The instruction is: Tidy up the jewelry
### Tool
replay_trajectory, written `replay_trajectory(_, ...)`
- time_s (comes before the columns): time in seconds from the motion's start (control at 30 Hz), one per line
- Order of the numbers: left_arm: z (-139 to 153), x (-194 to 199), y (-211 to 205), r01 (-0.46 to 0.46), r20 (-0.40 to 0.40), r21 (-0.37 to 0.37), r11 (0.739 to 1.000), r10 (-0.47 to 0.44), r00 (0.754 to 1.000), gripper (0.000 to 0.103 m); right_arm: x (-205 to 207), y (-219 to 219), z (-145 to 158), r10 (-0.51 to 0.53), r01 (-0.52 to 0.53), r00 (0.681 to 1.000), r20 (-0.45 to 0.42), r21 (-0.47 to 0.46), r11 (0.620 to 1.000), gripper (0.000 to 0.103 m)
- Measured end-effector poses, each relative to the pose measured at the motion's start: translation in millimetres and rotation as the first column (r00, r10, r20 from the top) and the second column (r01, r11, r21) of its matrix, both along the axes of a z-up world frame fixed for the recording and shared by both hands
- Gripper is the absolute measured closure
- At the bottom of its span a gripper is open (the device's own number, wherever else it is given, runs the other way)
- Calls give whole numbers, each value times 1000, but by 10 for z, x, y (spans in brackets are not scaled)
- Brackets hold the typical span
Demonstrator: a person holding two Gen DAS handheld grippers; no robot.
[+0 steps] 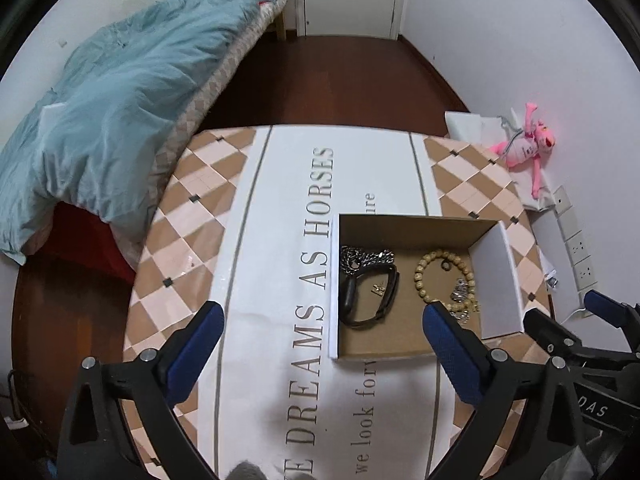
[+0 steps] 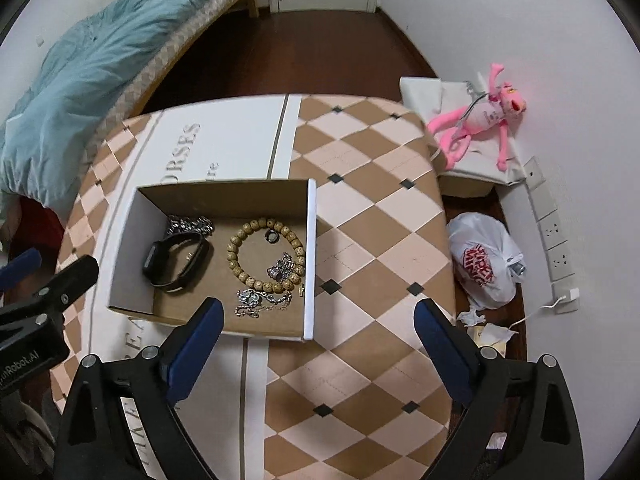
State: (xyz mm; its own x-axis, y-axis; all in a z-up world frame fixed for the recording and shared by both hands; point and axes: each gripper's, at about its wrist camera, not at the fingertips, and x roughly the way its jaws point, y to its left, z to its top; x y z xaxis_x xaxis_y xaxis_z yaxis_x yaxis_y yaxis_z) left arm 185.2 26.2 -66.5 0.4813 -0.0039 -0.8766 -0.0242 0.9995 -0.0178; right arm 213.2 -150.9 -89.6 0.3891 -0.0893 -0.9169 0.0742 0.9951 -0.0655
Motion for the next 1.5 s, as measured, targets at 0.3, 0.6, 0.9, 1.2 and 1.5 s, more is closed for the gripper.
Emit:
replay_trajectory(0.3,577,-496,-112,27,125,-9,1000,-26,992,2,-515,23,631,-14,16,992,126,-11,1000,6)
replay_trajectory(0.6,1133,-992,-127,15,235,4,1000,-16,972,1,-1095,65,1358,-2,12,964,265,-35,999,5)
replay_trajectory(0.9,1487,-1355,-90,13,283,13,1000,-16,959,1,-1553,178,1891,16,8,929,371,-63,998,0)
replay_trajectory(1.2,1602,-1450,-68,21,212,0,1000,-21,977,2,-1703,216,2106,21,0,933,359,-59,998,0)
replay_trajectory(1.5,1526,-1324,-129,18,156,-7,1000,-17,988,1,-1563,127,2061,2,16,947,321,-56,998,0)
